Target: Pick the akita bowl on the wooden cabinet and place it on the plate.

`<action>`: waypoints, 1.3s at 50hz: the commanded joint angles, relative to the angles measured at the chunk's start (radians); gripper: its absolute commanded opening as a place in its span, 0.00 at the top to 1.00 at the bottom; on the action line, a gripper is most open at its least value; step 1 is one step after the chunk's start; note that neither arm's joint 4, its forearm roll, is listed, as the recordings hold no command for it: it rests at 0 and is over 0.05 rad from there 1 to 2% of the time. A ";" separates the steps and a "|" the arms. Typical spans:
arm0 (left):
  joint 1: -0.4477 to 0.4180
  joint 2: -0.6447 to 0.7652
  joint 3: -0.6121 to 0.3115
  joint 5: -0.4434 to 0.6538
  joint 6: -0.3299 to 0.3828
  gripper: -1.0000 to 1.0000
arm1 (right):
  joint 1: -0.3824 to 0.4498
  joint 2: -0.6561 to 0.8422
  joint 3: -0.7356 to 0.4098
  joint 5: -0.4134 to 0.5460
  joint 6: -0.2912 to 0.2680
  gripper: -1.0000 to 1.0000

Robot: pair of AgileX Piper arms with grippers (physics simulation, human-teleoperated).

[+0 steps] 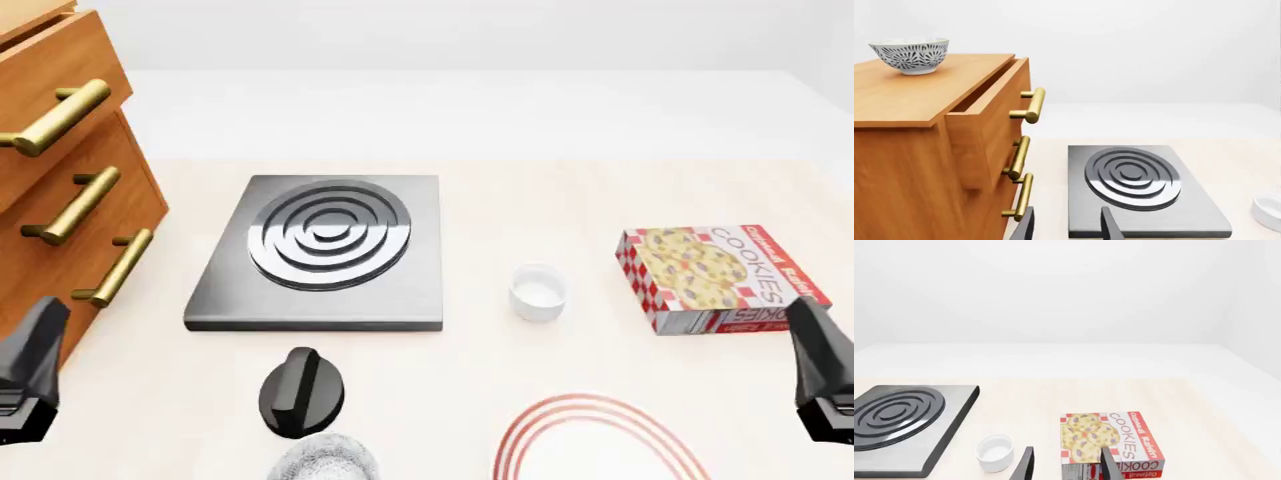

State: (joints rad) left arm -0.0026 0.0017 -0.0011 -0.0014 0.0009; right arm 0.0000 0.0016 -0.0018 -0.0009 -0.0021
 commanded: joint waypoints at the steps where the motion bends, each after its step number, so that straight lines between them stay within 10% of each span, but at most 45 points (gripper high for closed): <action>1: -0.011 0.001 0.000 -0.006 0.008 0.00 | 0.003 0.006 -0.004 -0.001 0.000 0.00; 6: -0.031 0.000 0.001 -0.016 0.020 0.00 | -0.004 0.011 -0.003 -0.005 0.000 0.00; 21: 0.008 0.496 0.000 -0.497 0.027 0.00 | -0.003 0.009 -0.002 -0.005 0.000 0.00; 33: -0.038 0.491 -0.280 -0.197 -0.027 0.00 | -0.003 0.008 0.000 -0.006 0.000 0.00; 65: -0.094 0.432 -0.675 0.262 -0.070 0.00 | -0.003 0.006 0.000 -0.004 0.000 0.00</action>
State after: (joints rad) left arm -0.0913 0.4213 -0.5648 0.1423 -0.0502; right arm -0.0027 0.0078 -0.0020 -0.0055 -0.0021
